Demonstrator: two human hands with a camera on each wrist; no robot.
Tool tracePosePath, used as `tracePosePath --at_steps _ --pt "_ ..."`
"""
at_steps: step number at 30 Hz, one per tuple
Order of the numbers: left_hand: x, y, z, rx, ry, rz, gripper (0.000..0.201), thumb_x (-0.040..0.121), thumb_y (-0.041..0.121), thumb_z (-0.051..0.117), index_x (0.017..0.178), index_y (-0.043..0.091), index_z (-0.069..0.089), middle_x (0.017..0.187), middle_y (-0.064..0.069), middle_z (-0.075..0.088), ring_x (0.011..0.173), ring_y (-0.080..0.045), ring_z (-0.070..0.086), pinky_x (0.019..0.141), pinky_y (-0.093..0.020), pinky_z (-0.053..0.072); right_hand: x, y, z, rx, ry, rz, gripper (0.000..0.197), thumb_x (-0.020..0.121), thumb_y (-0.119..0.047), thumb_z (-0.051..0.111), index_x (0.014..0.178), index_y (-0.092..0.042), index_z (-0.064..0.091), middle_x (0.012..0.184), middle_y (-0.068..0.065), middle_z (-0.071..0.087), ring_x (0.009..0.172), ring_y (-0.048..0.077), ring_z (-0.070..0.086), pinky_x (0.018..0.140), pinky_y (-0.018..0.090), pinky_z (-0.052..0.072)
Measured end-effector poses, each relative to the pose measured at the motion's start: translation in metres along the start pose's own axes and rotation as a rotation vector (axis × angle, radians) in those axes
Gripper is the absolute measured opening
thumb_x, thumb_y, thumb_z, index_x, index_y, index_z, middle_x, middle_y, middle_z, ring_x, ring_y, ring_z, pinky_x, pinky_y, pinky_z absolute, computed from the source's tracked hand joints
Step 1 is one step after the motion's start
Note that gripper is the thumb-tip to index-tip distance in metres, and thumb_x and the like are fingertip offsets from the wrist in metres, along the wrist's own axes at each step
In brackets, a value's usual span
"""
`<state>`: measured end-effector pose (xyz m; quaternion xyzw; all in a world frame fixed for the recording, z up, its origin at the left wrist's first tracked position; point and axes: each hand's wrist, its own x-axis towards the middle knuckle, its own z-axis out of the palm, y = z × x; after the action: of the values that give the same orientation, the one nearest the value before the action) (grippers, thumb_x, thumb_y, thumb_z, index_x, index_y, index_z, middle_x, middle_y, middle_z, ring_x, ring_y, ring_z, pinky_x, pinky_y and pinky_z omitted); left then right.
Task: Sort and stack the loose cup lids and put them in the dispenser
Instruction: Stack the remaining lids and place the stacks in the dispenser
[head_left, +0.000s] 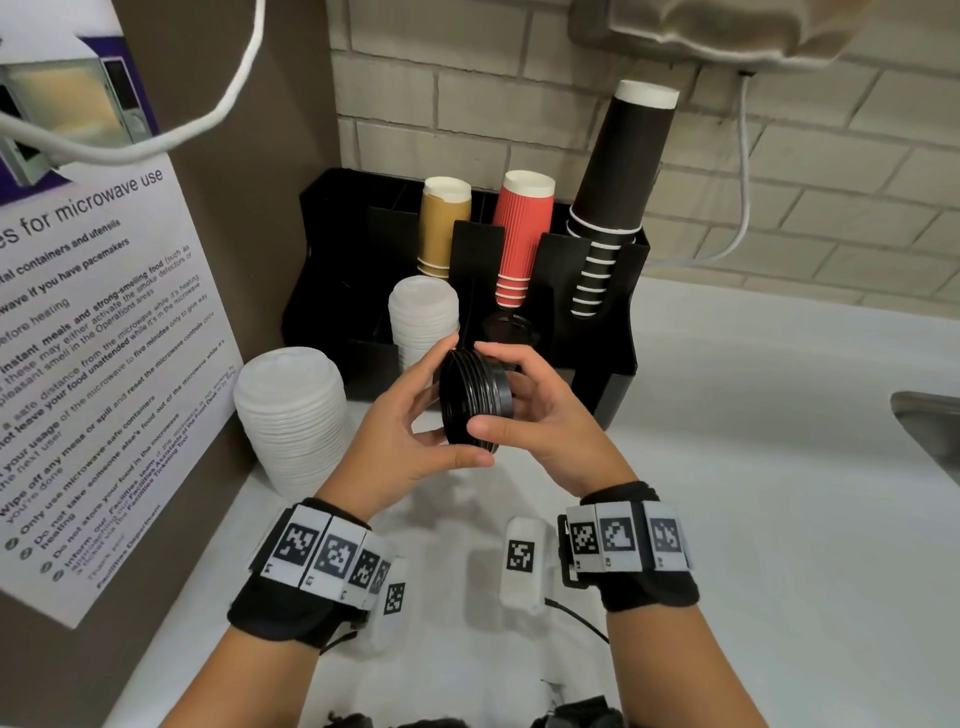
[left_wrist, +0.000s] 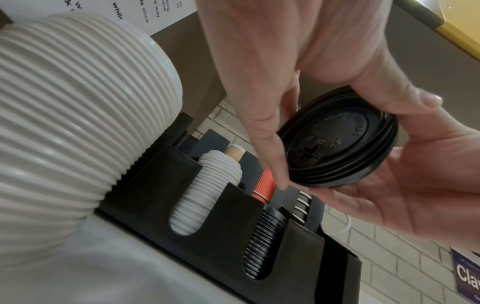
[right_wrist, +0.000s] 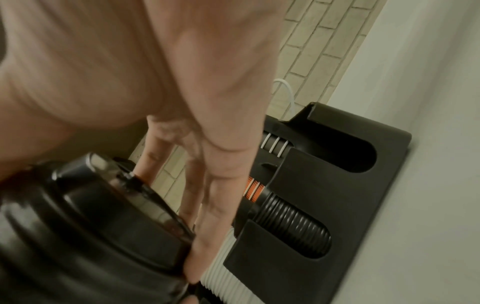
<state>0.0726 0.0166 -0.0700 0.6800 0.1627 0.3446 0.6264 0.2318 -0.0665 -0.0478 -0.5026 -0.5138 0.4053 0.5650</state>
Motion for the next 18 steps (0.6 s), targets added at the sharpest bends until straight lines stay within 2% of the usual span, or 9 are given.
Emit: tracePosePath --at_steps 2,5,6,8,10,11,13,15,18 --pt "0.002 -0.002 -0.001 0.036 0.019 0.012 0.105 0.054 0.03 0.094 0.141 0.045 0.036 0.144 0.015 0.047 0.134 -0.005 0.044 0.102 -0.039 0.048 0.005 0.0 0.001 -0.009 0.003 -0.012 0.065 0.067 -0.024 0.082 0.125 -0.032 0.055 0.121 0.014 0.061 0.106 0.03 0.064 0.092 0.046 0.053" --pt "0.003 -0.001 -0.003 0.053 0.083 0.022 0.101 0.055 0.037 0.086 0.137 0.055 0.03 0.142 0.033 0.037 0.135 0.006 0.037 0.103 -0.022 0.043 0.025 -0.01 -0.009 -0.115 0.043 -0.057 0.067 0.066 -0.025 0.083 0.125 -0.029 0.053 0.12 0.012 0.061 0.105 0.025 0.064 0.085 0.037 0.056" --pt "0.003 0.0 -0.005 0.063 0.123 0.014 0.095 0.056 0.039 0.083 0.134 0.057 0.032 0.143 0.032 0.035 0.136 0.004 0.036 0.103 -0.022 0.042 0.036 -0.016 -0.017 -0.166 0.092 -0.086 0.068 0.065 -0.026 0.083 0.125 -0.03 0.052 0.12 0.01 0.061 0.106 0.022 0.064 0.083 0.034 0.055" --pt "0.001 0.002 -0.009 0.113 0.201 0.011 0.074 0.065 0.04 0.077 0.128 0.053 0.042 0.145 0.019 0.038 0.132 0.001 0.04 0.1 -0.024 0.045 0.061 -0.028 -0.037 -0.283 0.224 -0.137 0.067 0.064 -0.03 0.083 0.123 -0.035 0.05 0.121 0.004 0.06 0.108 0.018 0.063 0.085 0.031 0.055" --pt "-0.001 0.003 -0.013 0.184 0.254 0.03 0.05 0.076 0.033 0.073 0.12 0.046 0.053 0.139 0.012 0.044 0.122 0.008 0.045 0.09 -0.014 0.048 0.086 -0.036 -0.059 -0.39 0.289 -0.116 0.068 0.065 -0.03 0.084 0.122 -0.035 0.049 0.119 -0.001 0.06 0.108 0.016 0.062 0.082 0.03 0.056" --pt "-0.003 0.002 -0.016 0.215 0.267 0.038 0.043 0.08 0.027 0.073 0.117 0.043 0.056 0.136 0.01 0.046 0.118 0.011 0.047 0.086 -0.01 0.048 0.097 -0.038 -0.068 -0.444 0.271 -0.078 0.068 0.066 -0.026 0.084 0.123 -0.032 0.048 0.118 -0.002 0.06 0.108 0.016 0.062 0.081 0.031 0.057" --pt "-0.005 0.001 -0.018 0.243 0.27 0.038 0.038 0.084 0.018 0.072 0.113 0.038 0.059 0.132 0.007 0.05 0.113 0.01 0.05 0.085 -0.01 0.048 0.114 -0.036 -0.081 -0.632 0.18 0.003 0.067 0.068 -0.019 0.084 0.125 -0.024 0.048 0.116 -0.002 0.058 0.109 0.017 0.059 0.091 0.036 0.053" --pt "-0.006 0.001 -0.019 0.251 0.265 0.022 0.036 0.085 0.017 0.071 0.111 0.038 0.06 0.128 0.007 0.051 0.112 0.008 0.052 0.086 -0.014 0.049 0.123 -0.032 -0.085 -0.846 0.05 0.057 0.068 0.07 -0.018 0.083 0.126 -0.018 0.046 0.118 -0.003 0.054 0.113 0.017 0.054 0.098 0.032 0.046" --pt "-0.008 0.0 -0.02 0.255 0.253 -0.002 0.034 0.085 0.018 0.071 0.109 0.04 0.061 0.124 0.01 0.053 0.109 0.007 0.053 0.087 -0.019 0.048 0.13 -0.028 -0.082 -1.075 -0.103 0.125 0.074 0.071 -0.023 0.082 0.134 -0.018 0.043 0.127 0.005 0.054 0.113 0.02 0.054 0.093 0.025 0.041"
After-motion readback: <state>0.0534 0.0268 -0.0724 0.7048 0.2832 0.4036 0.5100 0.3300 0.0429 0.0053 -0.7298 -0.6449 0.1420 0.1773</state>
